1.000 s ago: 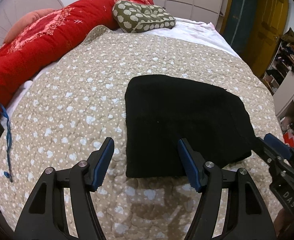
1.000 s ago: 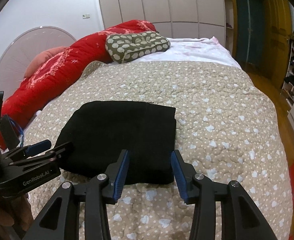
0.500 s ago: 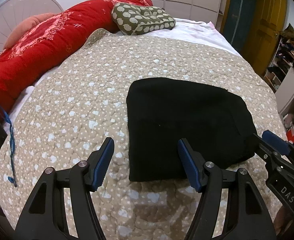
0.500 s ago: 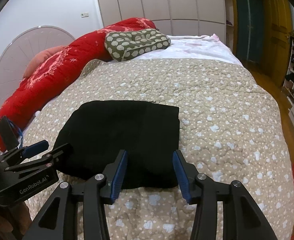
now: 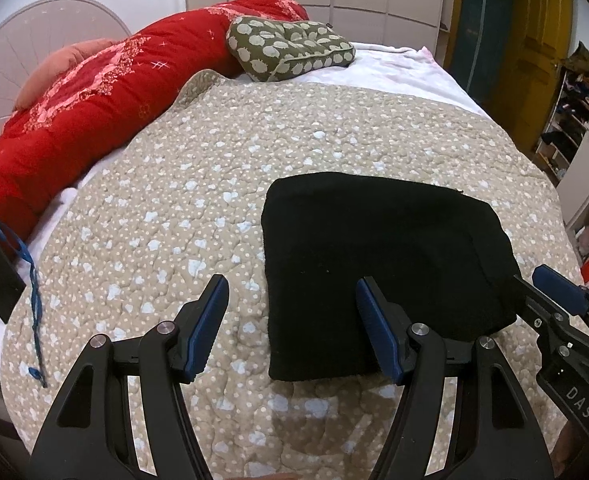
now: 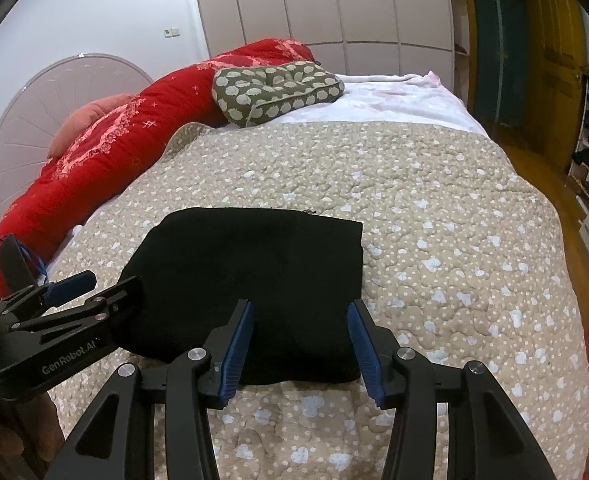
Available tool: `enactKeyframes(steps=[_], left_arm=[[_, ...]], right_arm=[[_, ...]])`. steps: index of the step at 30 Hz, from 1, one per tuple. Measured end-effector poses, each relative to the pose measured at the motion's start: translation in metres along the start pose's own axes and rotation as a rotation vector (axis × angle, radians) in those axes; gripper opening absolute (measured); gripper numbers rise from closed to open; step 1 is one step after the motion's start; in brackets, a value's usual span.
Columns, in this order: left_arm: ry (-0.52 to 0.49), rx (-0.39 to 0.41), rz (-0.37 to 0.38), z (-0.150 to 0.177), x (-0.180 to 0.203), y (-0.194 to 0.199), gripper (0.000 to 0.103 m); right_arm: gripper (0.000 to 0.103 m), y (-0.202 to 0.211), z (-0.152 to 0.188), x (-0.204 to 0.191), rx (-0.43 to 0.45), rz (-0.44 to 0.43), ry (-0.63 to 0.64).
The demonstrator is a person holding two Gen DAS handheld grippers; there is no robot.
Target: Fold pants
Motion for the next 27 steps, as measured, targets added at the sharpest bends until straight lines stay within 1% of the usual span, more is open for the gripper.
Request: enactKeyframes(steps=[8,27], left_arm=[[-0.007,-0.011,-0.01,0.002,0.003,-0.001,0.066],[0.01,-0.013,-0.009,0.004,-0.001,0.0,0.066]], right_arm=[[0.047,-0.005,-0.002,-0.002,-0.006,0.01,0.001],[0.047,-0.004,0.0,-0.012,-0.008,-0.01,0.008]])
Point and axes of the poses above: each gripper's, at about its wrist camera, not at the fingertips, and y roughly against the way its jaws point, x to its right, z to its underside, the point moved 6 cm from there along -y, roughly the way its jaws point, and after that the axes turned 4 degrees about -y, right-handed, at the moved point
